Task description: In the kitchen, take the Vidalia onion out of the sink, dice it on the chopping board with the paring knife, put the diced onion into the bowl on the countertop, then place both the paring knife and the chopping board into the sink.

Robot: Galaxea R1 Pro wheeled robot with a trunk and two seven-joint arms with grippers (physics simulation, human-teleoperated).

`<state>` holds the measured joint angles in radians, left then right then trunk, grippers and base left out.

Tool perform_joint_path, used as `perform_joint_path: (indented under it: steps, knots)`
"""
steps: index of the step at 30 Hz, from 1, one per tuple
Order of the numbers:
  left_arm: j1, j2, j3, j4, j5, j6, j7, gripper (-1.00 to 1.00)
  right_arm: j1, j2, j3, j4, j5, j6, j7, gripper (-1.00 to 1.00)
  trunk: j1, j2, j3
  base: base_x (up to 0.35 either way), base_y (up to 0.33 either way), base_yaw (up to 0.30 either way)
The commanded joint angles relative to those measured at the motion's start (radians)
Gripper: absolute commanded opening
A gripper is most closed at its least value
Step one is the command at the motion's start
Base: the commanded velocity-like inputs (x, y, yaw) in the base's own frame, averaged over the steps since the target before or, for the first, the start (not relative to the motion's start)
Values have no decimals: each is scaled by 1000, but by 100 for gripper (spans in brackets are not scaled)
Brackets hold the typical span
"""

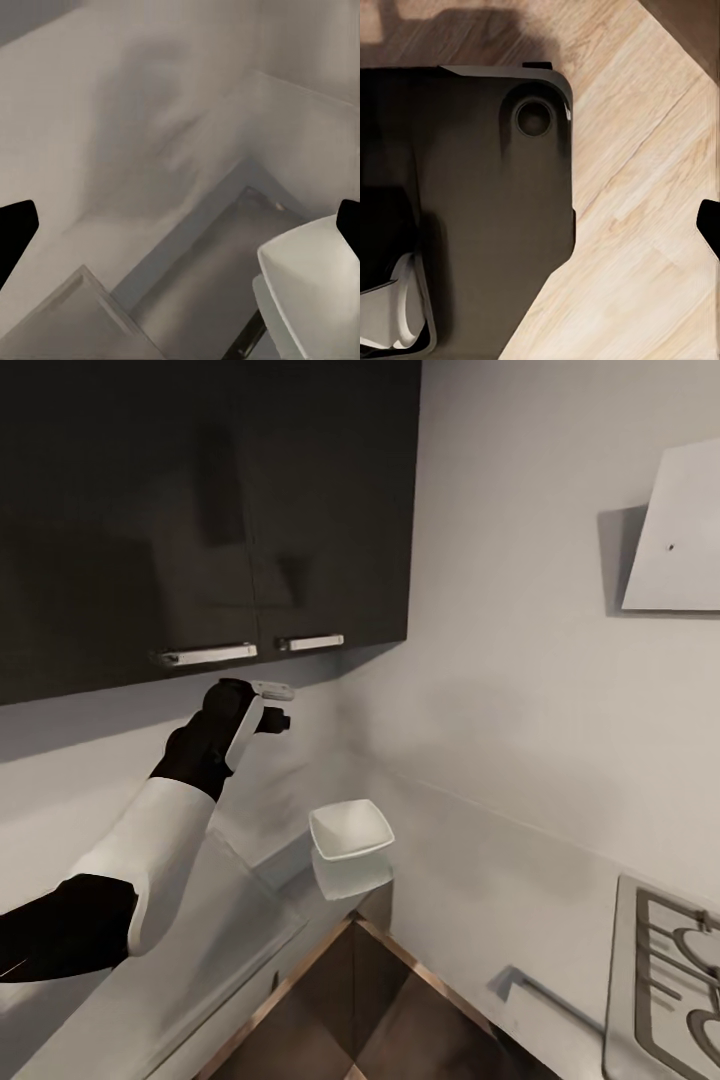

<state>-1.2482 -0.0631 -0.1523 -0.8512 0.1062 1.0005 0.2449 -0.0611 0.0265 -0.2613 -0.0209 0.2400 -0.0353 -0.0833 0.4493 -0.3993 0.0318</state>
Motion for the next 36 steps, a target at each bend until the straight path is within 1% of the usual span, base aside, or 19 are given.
perform_joint_path:
  steps: [1,4,6,8,13,19,36]
  knots:
    - [0,0,-3,0,10,3,10,100,0,0,-9,1,10,-3,-4,100,1,-1,0,163,-117,0]
    - [0,0,-17,-2,10,3,10,100,0,0,-9,1,10,-4,-4,100,1,-1,0,71,-51,0]
    - [0,0,-40,-3,10,3,10,100,0,0,-8,1,10,-4,-3,100,1,-1,0,31,-22,0]
    - [0,0,-51,-4,10,3,10,100,0,1,-8,1,10,-4,-4,100,1,-1,0,103,-79,0]
    - [0,2,-56,-5,10,3,10,100,0,1,-7,1,10,-5,-3,100,1,-1,0,179,-112,0]
    - [0,5,-56,-4,10,3,10,100,0,0,-8,1,10,-6,-3,100,1,-1,0,158,-20,0]
    - [1,9,-56,-2,9,3,10,100,0,1,-7,2,10,-7,-5,100,1,-1,0,7,0,0]
